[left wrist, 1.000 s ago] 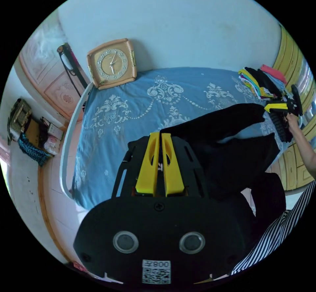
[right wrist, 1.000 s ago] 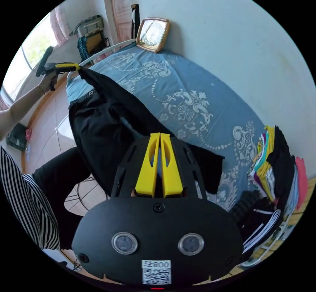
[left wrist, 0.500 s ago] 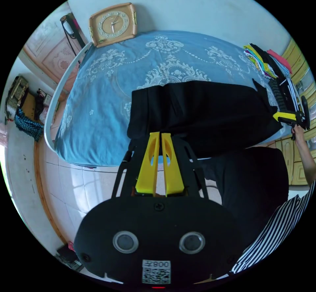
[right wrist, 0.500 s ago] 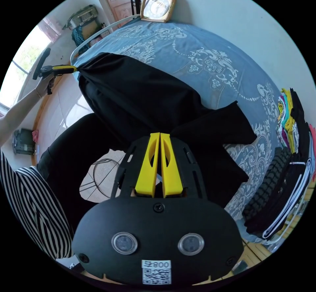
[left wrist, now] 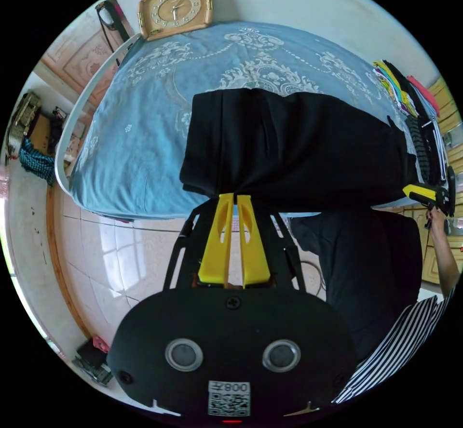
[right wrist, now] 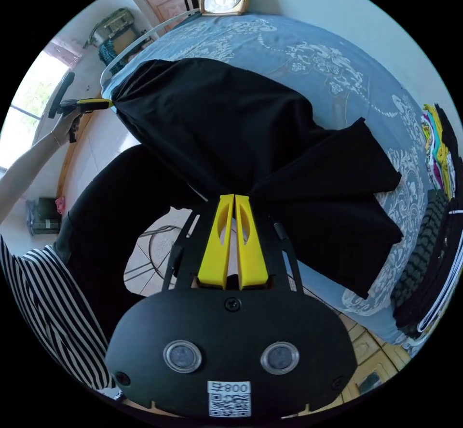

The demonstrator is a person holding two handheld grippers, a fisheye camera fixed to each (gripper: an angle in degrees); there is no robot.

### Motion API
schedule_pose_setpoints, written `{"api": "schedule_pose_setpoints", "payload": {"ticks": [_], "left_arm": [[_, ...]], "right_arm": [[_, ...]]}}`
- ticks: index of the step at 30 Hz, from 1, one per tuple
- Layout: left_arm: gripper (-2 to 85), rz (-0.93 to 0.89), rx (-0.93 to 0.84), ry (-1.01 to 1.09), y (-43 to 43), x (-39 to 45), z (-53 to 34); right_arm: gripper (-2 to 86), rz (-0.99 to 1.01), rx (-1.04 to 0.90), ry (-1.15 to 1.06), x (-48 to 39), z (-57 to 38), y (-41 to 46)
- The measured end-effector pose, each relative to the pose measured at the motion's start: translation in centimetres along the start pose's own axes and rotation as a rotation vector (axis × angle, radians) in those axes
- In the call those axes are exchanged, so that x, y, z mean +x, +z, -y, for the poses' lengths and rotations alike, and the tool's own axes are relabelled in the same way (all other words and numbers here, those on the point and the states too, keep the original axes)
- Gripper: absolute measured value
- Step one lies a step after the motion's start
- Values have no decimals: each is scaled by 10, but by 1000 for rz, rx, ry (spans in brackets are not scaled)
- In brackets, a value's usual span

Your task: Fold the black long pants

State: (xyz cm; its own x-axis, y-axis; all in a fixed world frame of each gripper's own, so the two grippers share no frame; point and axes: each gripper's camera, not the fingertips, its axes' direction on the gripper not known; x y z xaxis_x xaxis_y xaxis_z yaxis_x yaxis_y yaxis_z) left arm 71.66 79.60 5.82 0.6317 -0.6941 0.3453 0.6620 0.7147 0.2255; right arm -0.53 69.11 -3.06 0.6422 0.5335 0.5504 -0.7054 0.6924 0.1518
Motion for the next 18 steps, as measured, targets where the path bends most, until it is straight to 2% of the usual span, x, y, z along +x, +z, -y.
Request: {"api": "schedule_pose_setpoints", "payload": {"ticks": [6,10,14,18], "left_arm": [[27,-80,-8,-77,43,-26,-23],[31,-168,105,-118,56,-26,-47],[35,-361,160,96,89,25,-44],[49,-537,166,392,138,109,-4]], "right_arm": [[12,123,55,87,29,-31,-9],[20,280,147,216,57,-65,-23],[32,375,306,370,97,-106,-62],[67,331,386,440,147,-104,-101]]}}
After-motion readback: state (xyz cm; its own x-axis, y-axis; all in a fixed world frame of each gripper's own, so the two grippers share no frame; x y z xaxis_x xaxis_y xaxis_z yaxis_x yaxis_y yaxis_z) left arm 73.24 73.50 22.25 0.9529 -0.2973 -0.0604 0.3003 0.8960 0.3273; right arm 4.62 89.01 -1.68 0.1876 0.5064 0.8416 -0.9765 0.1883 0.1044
